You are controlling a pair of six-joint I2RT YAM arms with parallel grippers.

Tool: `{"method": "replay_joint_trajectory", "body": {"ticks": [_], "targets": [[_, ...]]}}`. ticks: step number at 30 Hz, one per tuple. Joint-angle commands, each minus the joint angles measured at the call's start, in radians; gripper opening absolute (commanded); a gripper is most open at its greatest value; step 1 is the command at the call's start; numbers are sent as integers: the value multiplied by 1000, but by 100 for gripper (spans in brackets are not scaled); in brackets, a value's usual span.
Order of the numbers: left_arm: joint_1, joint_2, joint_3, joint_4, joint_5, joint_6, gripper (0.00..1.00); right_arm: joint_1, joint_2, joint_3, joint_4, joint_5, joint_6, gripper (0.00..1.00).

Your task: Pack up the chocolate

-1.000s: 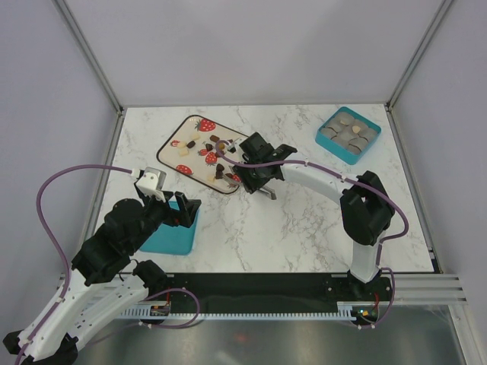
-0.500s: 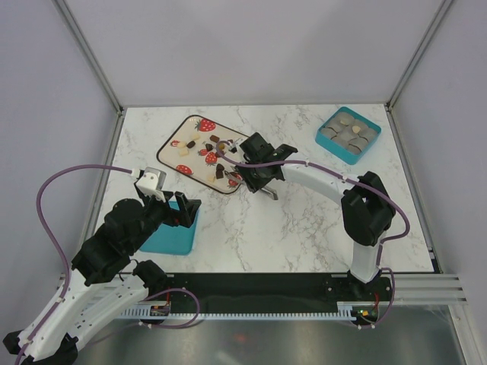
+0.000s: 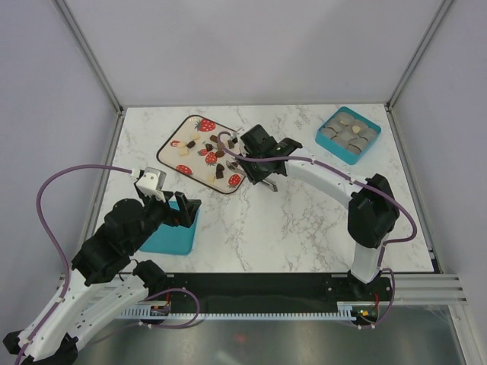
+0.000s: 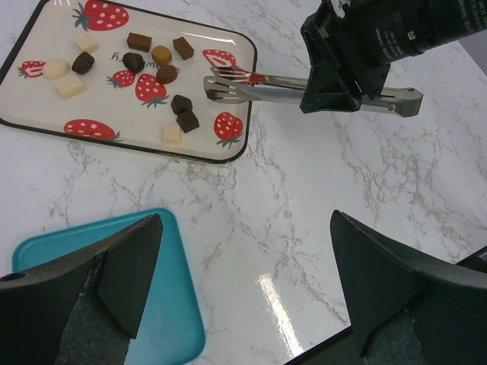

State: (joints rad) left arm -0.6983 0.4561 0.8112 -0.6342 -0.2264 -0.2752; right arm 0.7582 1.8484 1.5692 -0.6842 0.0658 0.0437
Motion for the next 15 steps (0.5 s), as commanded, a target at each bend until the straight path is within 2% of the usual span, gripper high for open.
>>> {"method": "replay_joint_trajectory", "body": {"ticks": [1,6,11,15], "targets": [[-4,-2,-7,19,-7,36,100,-23,-46,69,-12,48,22,41],[-4,7,-7,18,1,36,100,-114,-75,101,-32,77,48,41],[-3,4,-9,18,1,36,100,-319,-132,124,-40,104,99,41],[-3,4,-7,19,4,36,100,-462,-137,147,-51,274,156,41]]}}
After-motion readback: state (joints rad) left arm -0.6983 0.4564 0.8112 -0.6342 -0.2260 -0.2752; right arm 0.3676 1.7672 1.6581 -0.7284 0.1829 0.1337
